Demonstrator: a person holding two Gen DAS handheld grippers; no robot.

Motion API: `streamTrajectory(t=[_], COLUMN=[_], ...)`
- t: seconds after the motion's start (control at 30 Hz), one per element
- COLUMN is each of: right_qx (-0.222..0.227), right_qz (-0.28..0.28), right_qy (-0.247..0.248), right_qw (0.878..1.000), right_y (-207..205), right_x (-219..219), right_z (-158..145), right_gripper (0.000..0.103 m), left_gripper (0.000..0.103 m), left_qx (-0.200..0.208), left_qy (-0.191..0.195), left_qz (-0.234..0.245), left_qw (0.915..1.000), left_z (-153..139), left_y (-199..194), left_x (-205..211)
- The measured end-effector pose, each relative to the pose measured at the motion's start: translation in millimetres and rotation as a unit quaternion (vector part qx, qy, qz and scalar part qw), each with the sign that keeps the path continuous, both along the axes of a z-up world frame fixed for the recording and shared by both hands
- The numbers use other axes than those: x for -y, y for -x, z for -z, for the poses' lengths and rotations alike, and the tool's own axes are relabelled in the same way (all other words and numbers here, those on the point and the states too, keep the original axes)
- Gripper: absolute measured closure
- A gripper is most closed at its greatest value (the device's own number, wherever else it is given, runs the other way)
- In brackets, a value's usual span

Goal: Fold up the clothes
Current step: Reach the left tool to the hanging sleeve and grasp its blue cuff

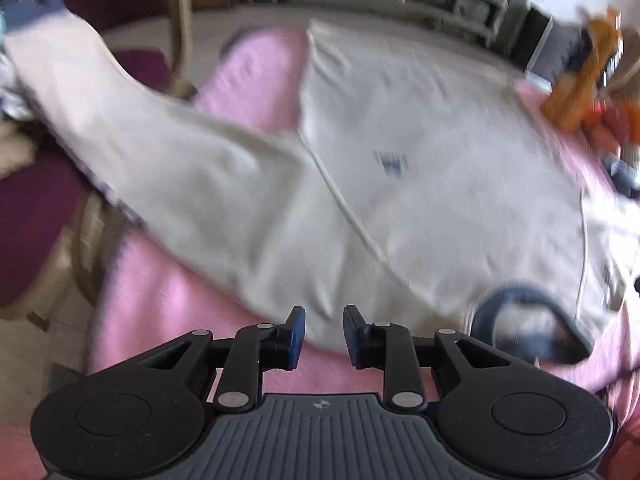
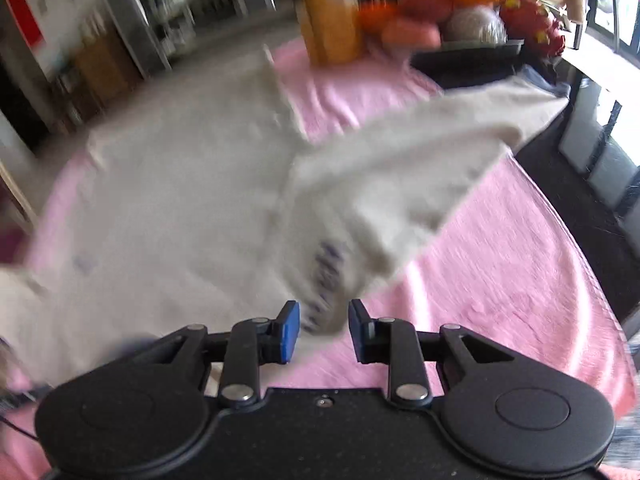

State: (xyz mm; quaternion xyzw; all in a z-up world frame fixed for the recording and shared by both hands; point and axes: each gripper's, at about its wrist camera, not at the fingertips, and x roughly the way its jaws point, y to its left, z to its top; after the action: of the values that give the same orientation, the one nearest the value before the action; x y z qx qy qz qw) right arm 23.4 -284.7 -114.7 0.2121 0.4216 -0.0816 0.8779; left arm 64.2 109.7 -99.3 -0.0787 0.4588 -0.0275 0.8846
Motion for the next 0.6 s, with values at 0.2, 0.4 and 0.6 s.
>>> streamTrajectory(t=[0.2, 0.4, 0.6], right_qx=[0.078, 0.137, 0.179], right_qz=[-0.036, -0.086, -0.105], right_qy=[-0.051, -0.136, -0.189], right_qw=[0.995, 0.977, 0.96], right_y=[5, -13, -28], right_x=[-26, -80, -133], right_z=[-62, -107, -129], right_gripper=[0.064, 0.056, 0.047], left_gripper=[0.077, 0.084, 0.089], left_qx=[0.083, 0.157, 0.241], left_qy=[0.038, 0.1, 0.201], left_qz=[-0.081, -0.159, -0.237], left_qw=[0.9925, 0.9695, 0.9193], left_z=[-52, -88, -103], left_y=[10, 2, -16], left_x=[-56, -136, -213])
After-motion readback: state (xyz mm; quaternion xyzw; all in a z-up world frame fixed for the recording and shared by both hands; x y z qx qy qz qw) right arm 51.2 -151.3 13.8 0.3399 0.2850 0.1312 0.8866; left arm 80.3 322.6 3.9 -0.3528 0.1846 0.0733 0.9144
